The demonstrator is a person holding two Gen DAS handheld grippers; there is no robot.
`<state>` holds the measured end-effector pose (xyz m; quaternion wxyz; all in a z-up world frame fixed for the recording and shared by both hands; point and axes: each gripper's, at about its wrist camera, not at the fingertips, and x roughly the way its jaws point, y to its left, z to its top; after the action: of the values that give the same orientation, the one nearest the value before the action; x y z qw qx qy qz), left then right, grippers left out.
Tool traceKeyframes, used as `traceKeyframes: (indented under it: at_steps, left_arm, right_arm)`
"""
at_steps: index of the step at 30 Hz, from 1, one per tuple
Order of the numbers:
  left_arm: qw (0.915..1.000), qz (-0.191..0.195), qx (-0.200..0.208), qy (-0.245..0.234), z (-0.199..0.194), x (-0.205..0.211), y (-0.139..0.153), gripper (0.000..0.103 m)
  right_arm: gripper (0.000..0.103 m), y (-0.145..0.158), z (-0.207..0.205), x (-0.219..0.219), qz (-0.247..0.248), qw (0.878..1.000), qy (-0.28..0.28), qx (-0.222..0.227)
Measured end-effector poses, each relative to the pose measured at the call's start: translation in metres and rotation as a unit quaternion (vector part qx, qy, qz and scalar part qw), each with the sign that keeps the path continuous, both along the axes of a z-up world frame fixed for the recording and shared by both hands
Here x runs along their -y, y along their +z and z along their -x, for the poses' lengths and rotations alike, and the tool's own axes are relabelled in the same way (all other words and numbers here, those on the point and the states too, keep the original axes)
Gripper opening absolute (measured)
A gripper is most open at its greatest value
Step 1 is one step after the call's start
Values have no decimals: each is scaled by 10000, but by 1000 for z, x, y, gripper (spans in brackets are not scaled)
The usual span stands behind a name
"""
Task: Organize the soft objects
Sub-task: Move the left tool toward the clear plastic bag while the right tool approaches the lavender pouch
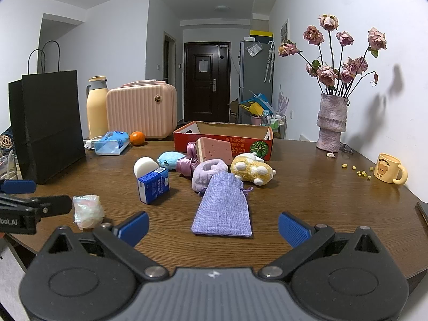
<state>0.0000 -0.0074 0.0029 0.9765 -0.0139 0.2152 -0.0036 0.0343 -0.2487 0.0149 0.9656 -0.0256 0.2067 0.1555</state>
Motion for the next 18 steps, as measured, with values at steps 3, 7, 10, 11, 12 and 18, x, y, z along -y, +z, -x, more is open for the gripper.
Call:
traceKeyframes:
  at_steps: [3, 7, 10, 11, 12, 18]
  left_arm:
    - [10000, -6, 6, -7, 0, 1, 0, 103]
    - [10000, -12, 7, -15, 0, 2, 1, 103]
    - [10000, -8, 9, -9, 1, 1, 1, 103]
    - [10000, -9, 10, -10, 1, 2, 1, 103]
    - [10000, -10, 10, -9, 1, 2, 1, 103]
    - [10000, -11, 9, -8, 1, 2, 1, 103]
  right_arm:
    - [103, 0, 0, 0, 0, 10000, 0, 0]
    - [103, 0, 0, 0, 1, 10000, 0, -2]
    - [103, 0, 0, 0, 1, 10000, -1, -1]
    - [103, 0, 0, 0, 1, 10000, 0, -2]
    - [103, 0, 0, 0, 1, 10000, -1, -4]
    - [103, 0, 0, 0, 3, 10000, -3, -6]
